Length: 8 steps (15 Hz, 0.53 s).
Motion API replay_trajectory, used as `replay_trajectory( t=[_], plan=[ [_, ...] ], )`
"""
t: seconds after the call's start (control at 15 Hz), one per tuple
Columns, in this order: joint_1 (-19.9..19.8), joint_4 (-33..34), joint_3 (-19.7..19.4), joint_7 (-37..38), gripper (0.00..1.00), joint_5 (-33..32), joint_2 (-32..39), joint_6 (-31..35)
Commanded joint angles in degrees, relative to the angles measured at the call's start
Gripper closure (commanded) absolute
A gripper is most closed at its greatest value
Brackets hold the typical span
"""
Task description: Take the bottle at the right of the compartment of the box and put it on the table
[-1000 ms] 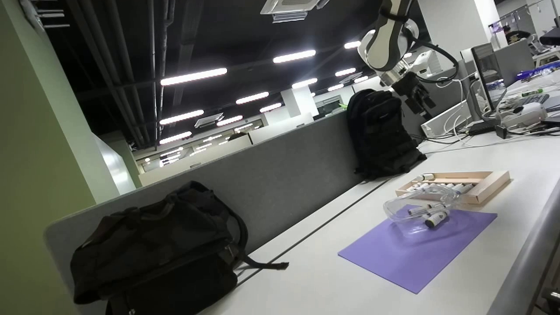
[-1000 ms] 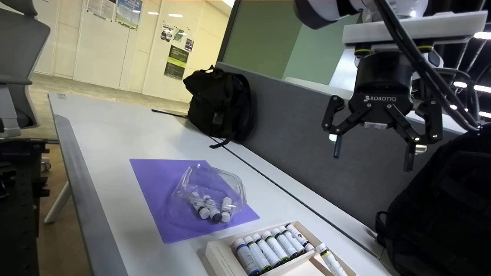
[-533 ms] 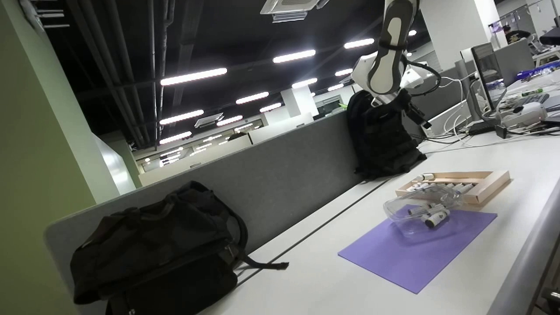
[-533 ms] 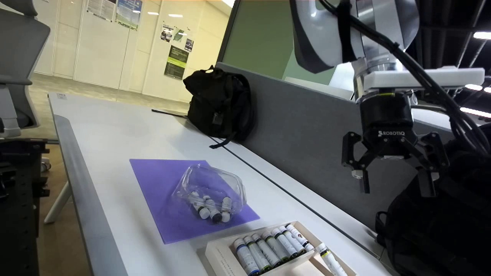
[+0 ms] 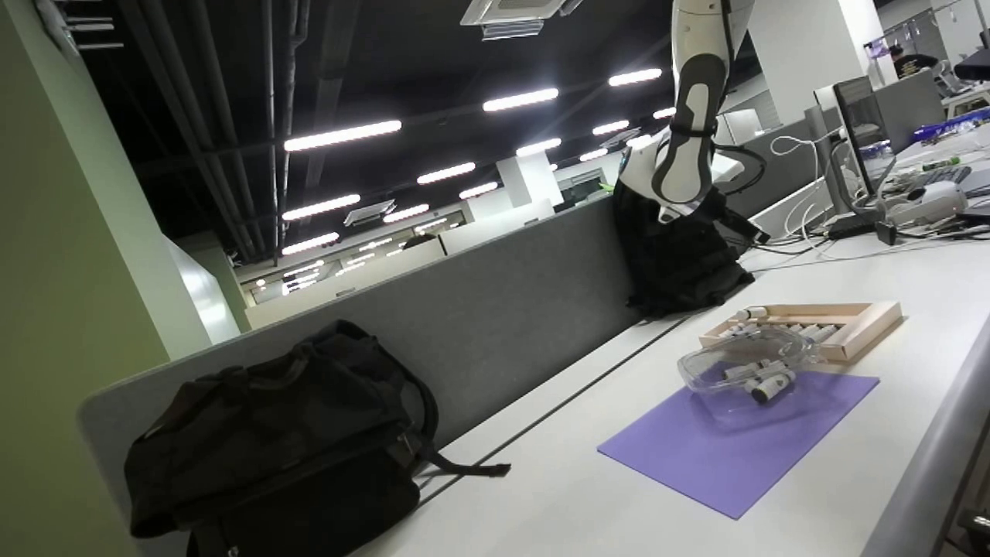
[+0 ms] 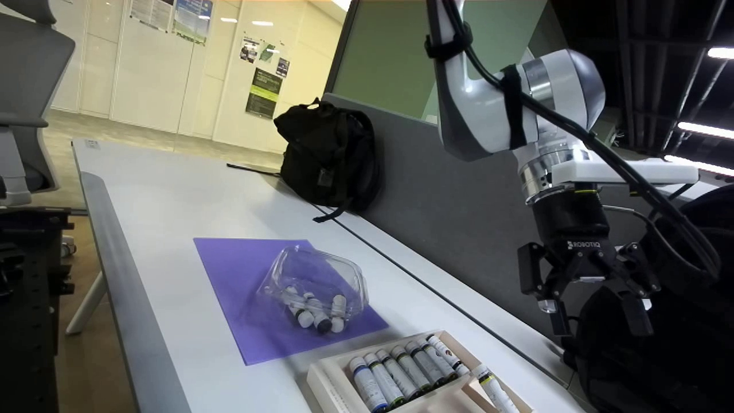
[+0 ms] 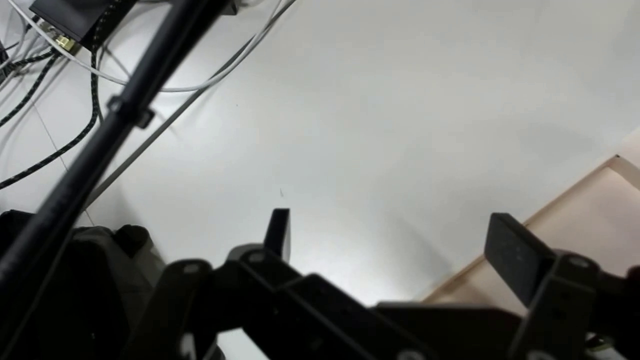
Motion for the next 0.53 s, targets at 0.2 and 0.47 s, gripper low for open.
replay_trajectory(
  t=[0.2, 0.47],
  plan=[
    [-0.74, 0.1, 0.87, 0.17, 0.0, -0.42, -0.47, -0.33],
    [0.04, -1.14, 0.5, 1.79, 0.0, -5.48, 2.12, 4.4]
  ],
)
